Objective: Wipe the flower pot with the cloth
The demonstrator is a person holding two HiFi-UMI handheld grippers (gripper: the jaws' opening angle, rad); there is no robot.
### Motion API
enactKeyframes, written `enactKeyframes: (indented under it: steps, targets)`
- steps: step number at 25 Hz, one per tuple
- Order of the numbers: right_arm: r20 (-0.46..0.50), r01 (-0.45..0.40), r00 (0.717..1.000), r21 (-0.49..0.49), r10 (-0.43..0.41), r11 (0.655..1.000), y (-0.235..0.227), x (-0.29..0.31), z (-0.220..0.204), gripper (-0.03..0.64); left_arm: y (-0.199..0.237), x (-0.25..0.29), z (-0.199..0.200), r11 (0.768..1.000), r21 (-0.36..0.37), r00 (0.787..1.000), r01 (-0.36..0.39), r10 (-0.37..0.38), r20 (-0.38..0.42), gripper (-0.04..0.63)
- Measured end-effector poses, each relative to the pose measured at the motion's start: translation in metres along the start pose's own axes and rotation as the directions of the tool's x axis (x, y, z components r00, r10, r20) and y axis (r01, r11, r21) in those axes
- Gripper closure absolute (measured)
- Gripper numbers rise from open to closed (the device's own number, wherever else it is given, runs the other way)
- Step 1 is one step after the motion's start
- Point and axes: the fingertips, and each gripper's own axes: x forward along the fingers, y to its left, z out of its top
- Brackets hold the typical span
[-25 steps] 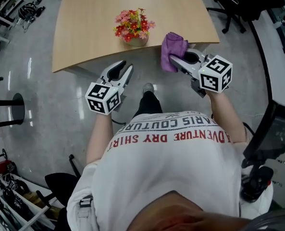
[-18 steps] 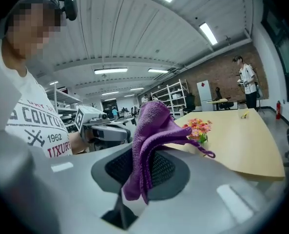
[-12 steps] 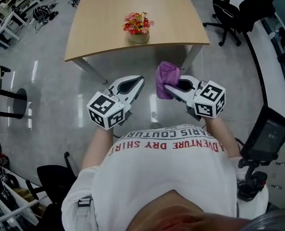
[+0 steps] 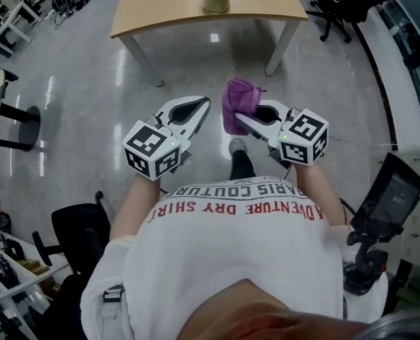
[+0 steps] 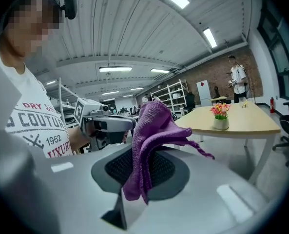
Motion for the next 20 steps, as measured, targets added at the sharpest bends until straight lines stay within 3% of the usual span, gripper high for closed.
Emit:
enactKeyframes:
  steps: [4,10,20]
  targets:
    - [-0.008,0.004,1.000,0.000,-0.004,1.000,0.089,-0.011,-0.009,0.561,-0.050,-0.078,0.004,1.000,0.021,1.000,-0.019,0.019,0.014,0.594]
    - [-0.001,0.010,1.000,-0.017,-0.010,1.000,0.160,-0.039,0.000,0.561,-0.109,-0.135,0.012,0.999,0.044,1.000,-0.020,0.019,0.025,0.594]
    - [-0.002,0.060,0.998,-0.003,-0.060,0.998,0.169,-0.063,-0.016,0.561,-0.135,-0.126,-0.008,0.998,0.059,1.000,0.014,-0.015,0.020,0.594]
